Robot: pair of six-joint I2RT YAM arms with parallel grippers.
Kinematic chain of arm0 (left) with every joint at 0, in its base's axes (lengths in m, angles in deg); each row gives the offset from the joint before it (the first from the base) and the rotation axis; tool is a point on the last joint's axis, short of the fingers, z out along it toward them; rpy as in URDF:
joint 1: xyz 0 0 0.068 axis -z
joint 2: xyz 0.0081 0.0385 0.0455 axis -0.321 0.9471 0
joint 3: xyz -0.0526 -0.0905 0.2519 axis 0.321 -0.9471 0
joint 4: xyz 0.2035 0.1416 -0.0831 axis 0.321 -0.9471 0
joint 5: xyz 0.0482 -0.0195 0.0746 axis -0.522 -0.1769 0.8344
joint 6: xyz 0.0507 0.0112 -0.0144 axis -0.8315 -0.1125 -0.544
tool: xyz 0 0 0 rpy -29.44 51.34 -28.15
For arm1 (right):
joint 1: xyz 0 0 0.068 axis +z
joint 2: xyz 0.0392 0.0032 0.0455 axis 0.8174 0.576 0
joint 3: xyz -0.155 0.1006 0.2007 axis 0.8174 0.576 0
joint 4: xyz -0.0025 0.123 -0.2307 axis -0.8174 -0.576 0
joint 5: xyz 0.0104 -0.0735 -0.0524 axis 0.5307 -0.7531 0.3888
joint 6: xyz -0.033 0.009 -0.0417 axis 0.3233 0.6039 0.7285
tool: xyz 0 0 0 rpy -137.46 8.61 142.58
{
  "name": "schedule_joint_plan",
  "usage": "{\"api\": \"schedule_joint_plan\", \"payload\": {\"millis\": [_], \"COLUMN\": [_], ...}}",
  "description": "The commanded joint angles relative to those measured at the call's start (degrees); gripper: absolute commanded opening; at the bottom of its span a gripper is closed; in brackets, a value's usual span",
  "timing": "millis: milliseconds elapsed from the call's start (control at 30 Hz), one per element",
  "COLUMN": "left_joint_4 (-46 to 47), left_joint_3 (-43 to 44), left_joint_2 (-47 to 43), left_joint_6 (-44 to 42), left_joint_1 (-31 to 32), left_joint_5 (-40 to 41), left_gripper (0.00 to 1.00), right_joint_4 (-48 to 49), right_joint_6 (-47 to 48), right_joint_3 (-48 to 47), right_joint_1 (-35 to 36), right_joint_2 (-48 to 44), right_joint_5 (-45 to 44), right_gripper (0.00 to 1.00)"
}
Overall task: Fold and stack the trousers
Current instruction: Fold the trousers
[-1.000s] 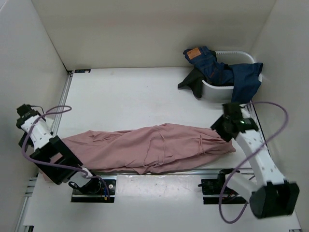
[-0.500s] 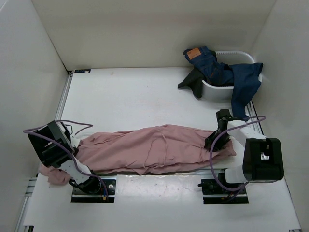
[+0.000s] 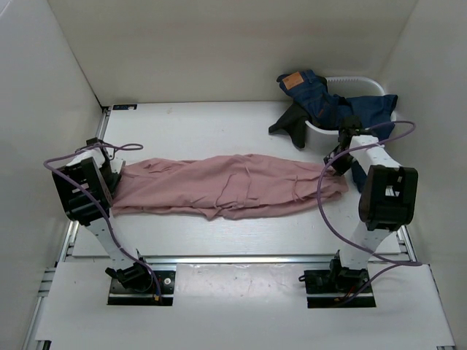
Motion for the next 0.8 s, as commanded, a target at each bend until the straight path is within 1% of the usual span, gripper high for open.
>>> {"api": "schedule_joint_plan", "payload": {"millis": [0,33,100,133,167,267,300,367,467,567,600,700,767], "left_joint_4": [2.08,2.07,1.29,1.28,1.28,1.28,1.28,1.28,0.67,0.14,0.14,-0.38,-0.39], "left_joint_3": [1.01,0.49,-0.22,-0.91,-1.7,-2.94,-2.94,-2.94,-2.94,-2.33,-2.33,-2.33,-2.33], "left_joint_2": [0.8,0.8,0.8,0.19,-0.6,-1.22,-1.22,-1.22,-1.22,-1.75,-1.75,-2.28,-2.28], "left_joint_6": [3.21,3.22,3.22,3.22,3.22,3.22,3.22,3.22,3.22,3.22,3.22,3.22,3.22], "left_joint_1": [0.65,0.66,0.66,0.66,0.66,0.66,0.66,0.66,0.66,0.66,0.66,0.66,0.66], "left_joint_5": [-4.62,-4.62,-5.14,-5.14,-5.14,-4.62,-3.92,-3.91,-3.91,-3.91,-3.91,-2.68,-1.98], "left_gripper": [0.48,0.48,0.48,0.5,0.5,0.51,0.51,0.51,0.51,0.51,0.51,0.52,0.52], "right_joint_4": [-0.92,-1.53,-2.15,-2.16,-3.46,-5.31,-5.32,-3.75,-2.68,-0.58,2.65,7.05,8.74], "right_joint_6": [3.44,4.13,4.14,4.14,4.14,1.77,1.07,0.27,-1.66,-2.36,-2.36,-3.85,-3.86], "right_joint_3": [-2.42,-1.73,-0.15,0.47,1.26,5.56,6.88,10.92,13.13,15.59,17.25,17.26,16.31], "right_joint_1": [-0.7,-0.7,-0.7,-0.7,-0.7,-0.7,-0.7,-0.7,-1.92,-2.46,-2.46,-3.78,-4.3], "right_joint_2": [-0.33,-1.72,-3.66,-6.36,-8.04,-14.55,-15.96,-18.6,-16.95,-13.26,-11.16,-5.45,-2.8], "right_joint_5": [0.08,2.7,4.57,5.18,5.71,5.72,5.2,6.15,8.44,10.11,10.11,11.6,10.65], "right_gripper": [0.45,0.47,0.58,0.65,0.77,0.91,0.99,0.99,0.99,0.99,0.99,0.99,0.99]}}
